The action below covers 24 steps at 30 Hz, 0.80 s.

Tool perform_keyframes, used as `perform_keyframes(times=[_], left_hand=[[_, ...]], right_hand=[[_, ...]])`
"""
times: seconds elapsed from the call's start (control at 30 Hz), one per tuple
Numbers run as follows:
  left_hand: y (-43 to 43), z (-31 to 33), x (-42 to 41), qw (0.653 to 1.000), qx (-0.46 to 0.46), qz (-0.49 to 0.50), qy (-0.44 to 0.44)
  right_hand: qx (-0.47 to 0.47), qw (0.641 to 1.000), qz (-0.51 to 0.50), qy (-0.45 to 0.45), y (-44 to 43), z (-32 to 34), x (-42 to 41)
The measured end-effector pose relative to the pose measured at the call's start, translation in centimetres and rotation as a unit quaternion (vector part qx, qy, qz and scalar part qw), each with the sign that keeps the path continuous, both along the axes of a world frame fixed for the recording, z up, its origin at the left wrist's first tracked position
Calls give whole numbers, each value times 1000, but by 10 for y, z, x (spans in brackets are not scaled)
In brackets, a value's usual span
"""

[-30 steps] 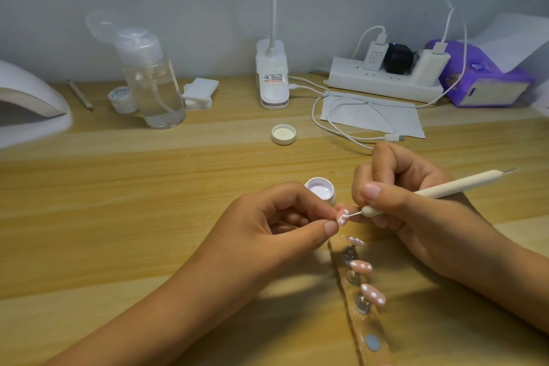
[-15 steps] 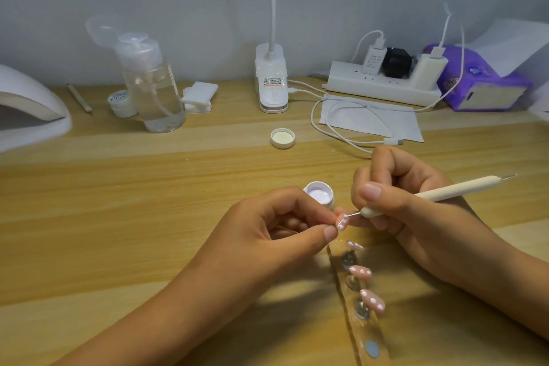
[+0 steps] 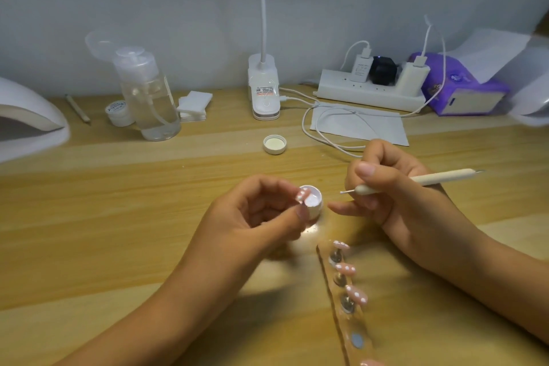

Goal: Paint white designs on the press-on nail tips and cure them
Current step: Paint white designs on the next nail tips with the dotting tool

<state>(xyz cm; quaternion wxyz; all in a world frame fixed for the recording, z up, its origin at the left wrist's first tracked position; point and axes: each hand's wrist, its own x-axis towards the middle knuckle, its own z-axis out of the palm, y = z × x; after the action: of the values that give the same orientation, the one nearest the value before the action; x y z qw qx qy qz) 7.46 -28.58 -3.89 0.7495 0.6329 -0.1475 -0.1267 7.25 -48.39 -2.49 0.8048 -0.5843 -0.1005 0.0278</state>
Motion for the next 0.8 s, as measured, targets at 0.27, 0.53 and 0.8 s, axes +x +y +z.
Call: perform_keyframes(times=[0.27, 0.53, 0.8], left_hand=[[4, 17, -16, 975, 22, 31, -219], [1, 12, -32, 820, 232, -74, -518], [1, 0, -29, 803, 290, -118, -507]], right_hand=[[14, 999, -44, 24, -5, 2, 5], [-2, 999, -40, 28, -5, 0, 6], [-16, 998, -47, 29, -6, 0, 5]])
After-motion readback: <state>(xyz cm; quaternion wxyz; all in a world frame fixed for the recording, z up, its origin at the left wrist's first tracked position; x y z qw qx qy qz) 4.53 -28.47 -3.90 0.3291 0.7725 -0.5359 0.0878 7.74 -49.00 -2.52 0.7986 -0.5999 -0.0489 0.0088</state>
